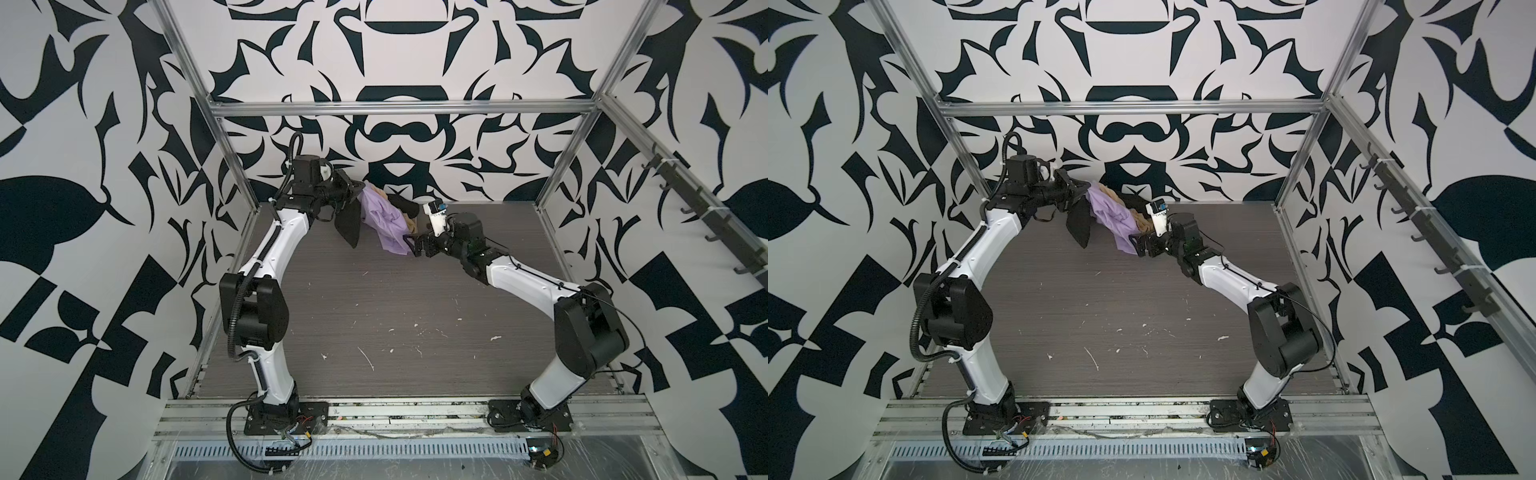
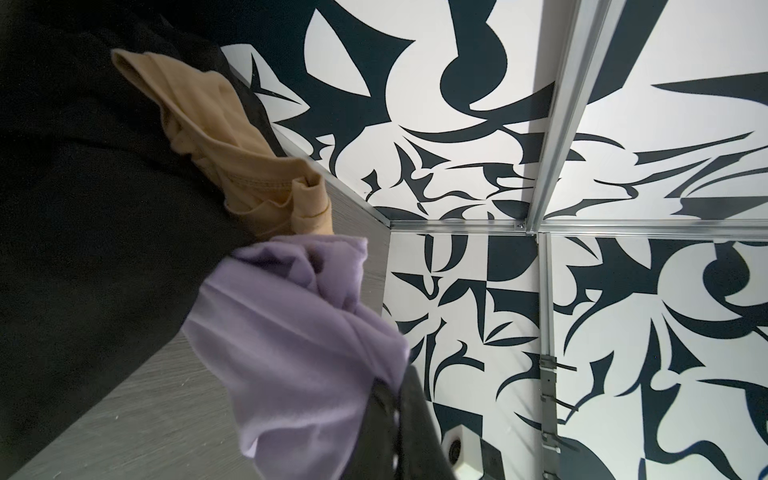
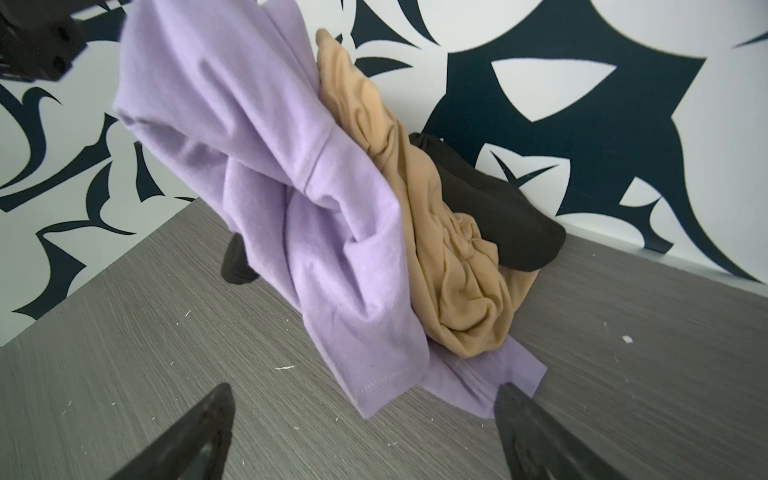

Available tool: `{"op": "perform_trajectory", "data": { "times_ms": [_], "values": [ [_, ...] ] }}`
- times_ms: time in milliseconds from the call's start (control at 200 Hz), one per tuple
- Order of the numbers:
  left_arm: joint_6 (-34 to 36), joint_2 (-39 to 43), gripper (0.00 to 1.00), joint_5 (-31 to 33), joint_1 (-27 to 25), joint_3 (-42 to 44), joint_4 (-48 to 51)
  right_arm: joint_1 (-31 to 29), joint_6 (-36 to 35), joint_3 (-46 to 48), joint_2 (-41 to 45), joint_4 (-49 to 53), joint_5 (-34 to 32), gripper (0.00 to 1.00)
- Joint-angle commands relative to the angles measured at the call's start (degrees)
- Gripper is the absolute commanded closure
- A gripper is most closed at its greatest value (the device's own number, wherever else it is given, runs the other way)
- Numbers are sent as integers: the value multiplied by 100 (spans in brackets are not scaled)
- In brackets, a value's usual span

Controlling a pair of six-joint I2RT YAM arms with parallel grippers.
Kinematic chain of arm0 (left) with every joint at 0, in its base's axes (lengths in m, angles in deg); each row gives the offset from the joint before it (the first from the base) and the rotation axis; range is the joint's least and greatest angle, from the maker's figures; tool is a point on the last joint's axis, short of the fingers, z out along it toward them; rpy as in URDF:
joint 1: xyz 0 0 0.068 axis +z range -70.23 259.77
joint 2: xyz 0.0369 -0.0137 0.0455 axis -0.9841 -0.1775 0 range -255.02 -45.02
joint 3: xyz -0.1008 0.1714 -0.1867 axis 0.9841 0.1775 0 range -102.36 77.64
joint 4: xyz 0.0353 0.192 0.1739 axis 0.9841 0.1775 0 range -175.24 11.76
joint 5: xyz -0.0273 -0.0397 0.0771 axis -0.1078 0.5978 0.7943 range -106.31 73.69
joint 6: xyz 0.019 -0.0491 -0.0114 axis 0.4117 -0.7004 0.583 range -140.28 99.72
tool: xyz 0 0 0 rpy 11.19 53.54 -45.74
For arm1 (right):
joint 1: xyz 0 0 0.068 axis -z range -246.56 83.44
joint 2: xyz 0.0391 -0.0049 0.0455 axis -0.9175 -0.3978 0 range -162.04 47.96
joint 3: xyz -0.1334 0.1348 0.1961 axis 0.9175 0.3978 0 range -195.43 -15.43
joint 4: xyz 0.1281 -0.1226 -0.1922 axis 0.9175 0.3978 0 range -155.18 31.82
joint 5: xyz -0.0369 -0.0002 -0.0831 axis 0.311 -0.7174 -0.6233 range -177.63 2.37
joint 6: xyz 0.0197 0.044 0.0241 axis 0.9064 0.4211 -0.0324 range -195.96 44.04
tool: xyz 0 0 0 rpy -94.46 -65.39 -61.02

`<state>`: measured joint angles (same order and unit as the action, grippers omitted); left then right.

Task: Pick out a specific cloth from the pile
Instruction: 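Grasp the lavender shirt with the right gripper and lift it with both grippers, then raise the lavender shirt higher, spreading the grippers apart above the pile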

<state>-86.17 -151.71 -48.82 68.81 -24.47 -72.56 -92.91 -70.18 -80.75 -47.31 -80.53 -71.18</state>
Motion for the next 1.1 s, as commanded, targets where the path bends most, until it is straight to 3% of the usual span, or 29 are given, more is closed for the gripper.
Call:
{"op": "perform_trajectory", "data": {
  "times_ms": [0, 475, 630, 785, 970, 1095],
  "values": [
    [-243, 97, 100, -314, -20, -375, -404, -28, -168, -47, 213, -401, 176, 1],
    [-652, 202, 100, -543, -22, -446, -731, -67, -893, 576, 342, -1708, 742, 1],
    [-566, 221, 100, -579, -16, -434, -744, -181, -1702, 721, 257, -1958, 921, 1],
    [-587, 154, 100, -721, -12, -426, -768, -186, -2587, 862, 193, -2050, 588, 2],
    [-576, 161, 100, -730, -11, -363, -790, -108, -2780, 646, -259, -2250, 9, 2],
    [-564, 158, 100, -756, -12, -318, -803, -107, -2739, 238, -724, -2088, -249, 14]
  ]
}}
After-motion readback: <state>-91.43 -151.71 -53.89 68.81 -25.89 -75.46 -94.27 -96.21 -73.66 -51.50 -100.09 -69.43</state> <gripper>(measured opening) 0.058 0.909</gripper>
